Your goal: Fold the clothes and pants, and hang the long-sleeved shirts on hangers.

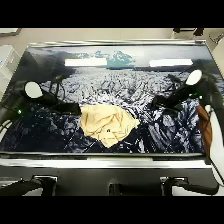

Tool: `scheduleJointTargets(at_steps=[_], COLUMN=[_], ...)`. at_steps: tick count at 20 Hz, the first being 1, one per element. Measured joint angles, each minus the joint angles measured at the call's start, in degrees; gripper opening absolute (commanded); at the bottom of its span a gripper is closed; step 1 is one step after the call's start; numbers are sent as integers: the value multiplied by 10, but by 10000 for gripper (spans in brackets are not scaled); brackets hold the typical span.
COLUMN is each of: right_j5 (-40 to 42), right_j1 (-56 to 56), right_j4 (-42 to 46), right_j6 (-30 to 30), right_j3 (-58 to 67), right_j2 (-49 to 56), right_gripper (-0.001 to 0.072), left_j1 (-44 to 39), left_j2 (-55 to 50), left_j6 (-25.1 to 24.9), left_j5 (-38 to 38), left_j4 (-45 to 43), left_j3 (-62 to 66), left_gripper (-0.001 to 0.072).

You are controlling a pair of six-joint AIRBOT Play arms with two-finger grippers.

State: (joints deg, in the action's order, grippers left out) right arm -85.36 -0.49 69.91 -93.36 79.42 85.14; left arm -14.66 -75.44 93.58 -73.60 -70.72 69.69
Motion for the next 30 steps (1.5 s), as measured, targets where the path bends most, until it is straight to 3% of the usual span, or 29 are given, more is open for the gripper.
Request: scheduleJointTargets(at_steps=[8,12,14,16,18,19,20,21,22,26,30], right_j5=[4,27,46,68,87,96,109,127,145,180,205], right_j1=[0,0,3,16,37,49,60,71,78,91,94], right_j4=[-56,-69,-83,-95,-105,-109,-115,-114,-112,-101,-27], right_j6=[10,15,17,21,23,24,23,23,23,14,14], right_j3=[-14,-47,-67,-84,-94,-97,-99,-100,-102,-90,1], right_j2=[93,106,108,109,109,109,109,109,110,94,32], right_gripper=[709,709,709,709,706,681,533,248,45,34,34], left_j1=[-22,-32,-39,-46,-50,-51,-52,-52,-52,-39,20], left_j2=[-20,-24,-24,-25,-25,-24,-23,-21,-18,19,97], left_j6=[-21,-22,-21,-14,-6,-3,-1,-2,-2,-22,-32], left_j5=[129,173,195,212,222,224,224,224,223,207,183], left_j4=[95,111,114,117,118,118,118,118,118,107,56], left_j3=[-169,-188,-191,-193,-194,-194,-194,-194,-194,-185,-98], left_gripper=[695,429,418,18,22,22,21,21,21,21,21])
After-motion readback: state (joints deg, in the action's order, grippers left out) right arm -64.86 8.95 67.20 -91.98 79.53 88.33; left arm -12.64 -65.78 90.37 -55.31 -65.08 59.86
